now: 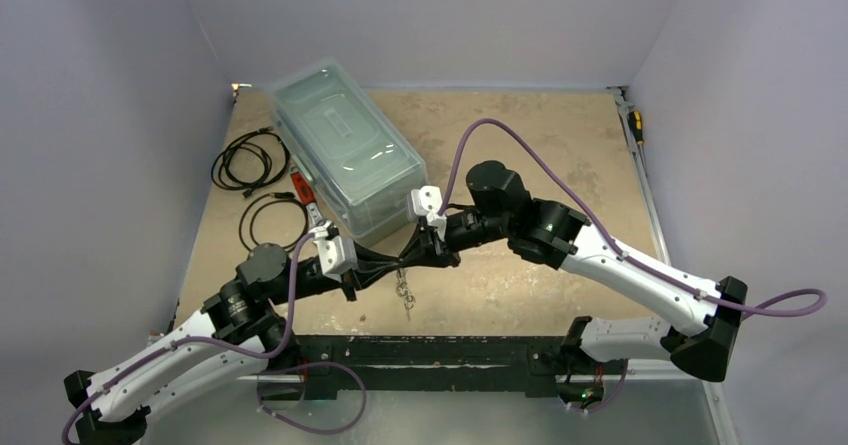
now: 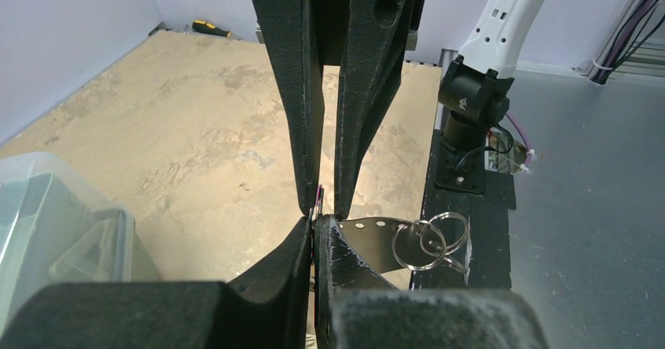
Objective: Put the keys on the keyring
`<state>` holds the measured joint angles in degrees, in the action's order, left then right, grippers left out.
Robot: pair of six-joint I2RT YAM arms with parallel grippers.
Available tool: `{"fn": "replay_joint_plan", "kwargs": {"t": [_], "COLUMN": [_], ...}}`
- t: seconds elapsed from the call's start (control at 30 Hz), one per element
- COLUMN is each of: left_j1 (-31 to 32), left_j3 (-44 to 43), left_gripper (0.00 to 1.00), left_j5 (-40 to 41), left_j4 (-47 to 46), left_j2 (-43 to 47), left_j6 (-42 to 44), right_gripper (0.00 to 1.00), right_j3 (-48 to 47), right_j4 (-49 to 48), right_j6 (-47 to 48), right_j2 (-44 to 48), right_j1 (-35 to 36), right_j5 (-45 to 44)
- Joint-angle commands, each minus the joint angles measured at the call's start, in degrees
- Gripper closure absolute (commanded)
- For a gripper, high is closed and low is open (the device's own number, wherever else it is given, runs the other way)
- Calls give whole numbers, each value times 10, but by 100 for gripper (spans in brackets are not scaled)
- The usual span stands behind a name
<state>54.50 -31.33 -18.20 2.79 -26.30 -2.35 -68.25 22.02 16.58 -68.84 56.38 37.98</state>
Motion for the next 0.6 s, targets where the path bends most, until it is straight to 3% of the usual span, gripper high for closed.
{"fn": "replay_joint_plan", "kwargs": {"t": [0.0, 0.17, 0.4, 0.57], "left_j1": [2, 3, 2, 2], "left_j3": [-35, -33, -32, -32], "left_gripper": [100, 100, 100, 100], "left_j5": [-38, -49, -54, -64], "left_j4": [-54, -58, -57, -61], "left_j2": [7, 6, 7, 8], "left_j6": [-1, -4, -3, -2], "right_gripper": [81, 80, 100, 100], "right_j3": [-13, -16, -7, 14], "right_j4": [15, 18, 2, -28], "right_j6": [11, 11, 12, 8], "right_j2": [0, -11, 0, 11], "right_j1": [-1, -2, -1, -1], "right_j5": [-33, -32, -33, -41]}}
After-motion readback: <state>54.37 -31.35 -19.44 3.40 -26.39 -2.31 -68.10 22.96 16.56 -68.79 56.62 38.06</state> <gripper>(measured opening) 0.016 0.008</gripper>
